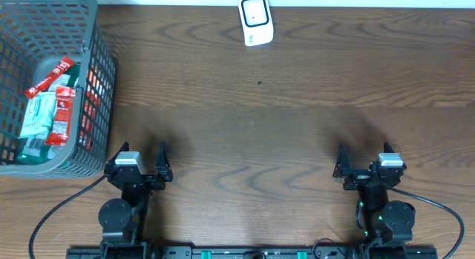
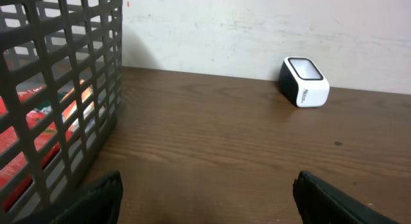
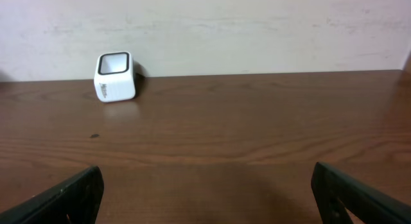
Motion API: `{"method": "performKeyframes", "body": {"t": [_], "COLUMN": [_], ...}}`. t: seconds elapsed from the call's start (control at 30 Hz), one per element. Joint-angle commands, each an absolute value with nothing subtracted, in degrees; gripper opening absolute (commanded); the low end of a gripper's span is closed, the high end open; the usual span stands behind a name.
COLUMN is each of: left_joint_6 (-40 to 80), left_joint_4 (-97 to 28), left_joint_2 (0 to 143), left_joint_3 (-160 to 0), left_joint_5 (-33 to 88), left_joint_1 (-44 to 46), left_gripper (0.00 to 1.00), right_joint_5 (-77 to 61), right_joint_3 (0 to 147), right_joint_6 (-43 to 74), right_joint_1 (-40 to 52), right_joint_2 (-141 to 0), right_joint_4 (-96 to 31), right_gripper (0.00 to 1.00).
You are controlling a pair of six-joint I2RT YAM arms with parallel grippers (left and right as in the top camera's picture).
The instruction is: Scan the item barcode
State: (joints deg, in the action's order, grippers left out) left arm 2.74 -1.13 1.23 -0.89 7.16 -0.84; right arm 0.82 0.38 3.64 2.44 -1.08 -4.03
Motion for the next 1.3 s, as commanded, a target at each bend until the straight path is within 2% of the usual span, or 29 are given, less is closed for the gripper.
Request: {"method": "performKeyframes", "body": {"t": [0.0,1.17,1.23,1.27], "left_joint_6": [2.2,2.2,2.6,5.0], "left_joint_4": [-3.8,-3.6,-3.6,-3.6], "left_joint_2": [1.4,1.4,1.4,1.4], "left_joint_3": [-0.5,-0.5,-0.5,-0.6], "left_joint_5": [9.4,9.4,9.6,10.5], "left_joint_1": [-0.6,-0.6,-0.6,-0.6], "left_gripper": [0.86,0.86,0.87,0.92], "right_joint_5": [0.5,0.5,0.5,0.5], "right_joint_3": [0.3,0.3,0.3,0.3], "right_joint_6": [2.9,2.9,2.9,2.9], "right_joint_1": [1.8,1.8,1.8,1.8], "right_joint_2": [-1.1,-1.1,-1.1,-1.1], "right_joint_4": [-4.3,-4.3,-4.3,-4.3], "right_gripper": [0.99,0.99,0.99,0.99]}}
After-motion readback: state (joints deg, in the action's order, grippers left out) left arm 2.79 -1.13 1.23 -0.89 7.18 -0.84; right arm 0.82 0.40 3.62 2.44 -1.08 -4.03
